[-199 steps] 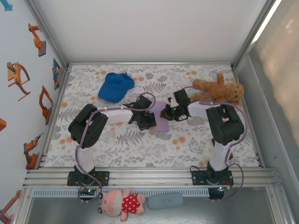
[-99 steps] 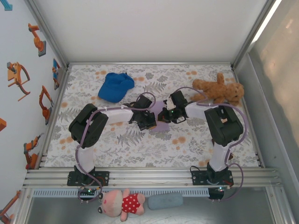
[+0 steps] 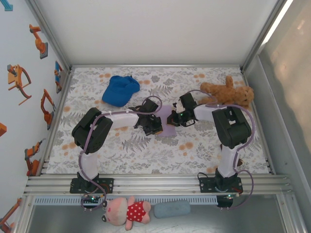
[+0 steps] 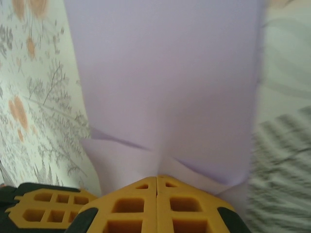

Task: Fold a paper plane with a square sheet of paper (pick it up from the middle)
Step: Fold the triangle a second time at the center of the table.

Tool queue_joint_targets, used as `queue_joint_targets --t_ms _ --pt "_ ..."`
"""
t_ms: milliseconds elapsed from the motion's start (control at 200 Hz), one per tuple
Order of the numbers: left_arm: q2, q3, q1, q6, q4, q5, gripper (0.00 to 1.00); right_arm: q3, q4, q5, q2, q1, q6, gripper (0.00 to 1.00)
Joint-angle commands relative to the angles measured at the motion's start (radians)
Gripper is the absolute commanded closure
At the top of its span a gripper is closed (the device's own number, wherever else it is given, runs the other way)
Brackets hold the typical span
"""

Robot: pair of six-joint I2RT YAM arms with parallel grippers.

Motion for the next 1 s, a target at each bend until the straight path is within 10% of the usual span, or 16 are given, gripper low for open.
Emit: queue_joint_targets --t_ms 0,997 --pt "0.049 -0.015 -0.002 0.008 -0.113 -0.009 0.95 0.041 -0.015 0.066 0.034 -0.051 -0.025 1.0" --pt "0.044 0.027 -0.003 0.035 -0.093 -0.003 0.95 0.001 0.031 -0.027 -0.019 0.026 0.026 1.0"
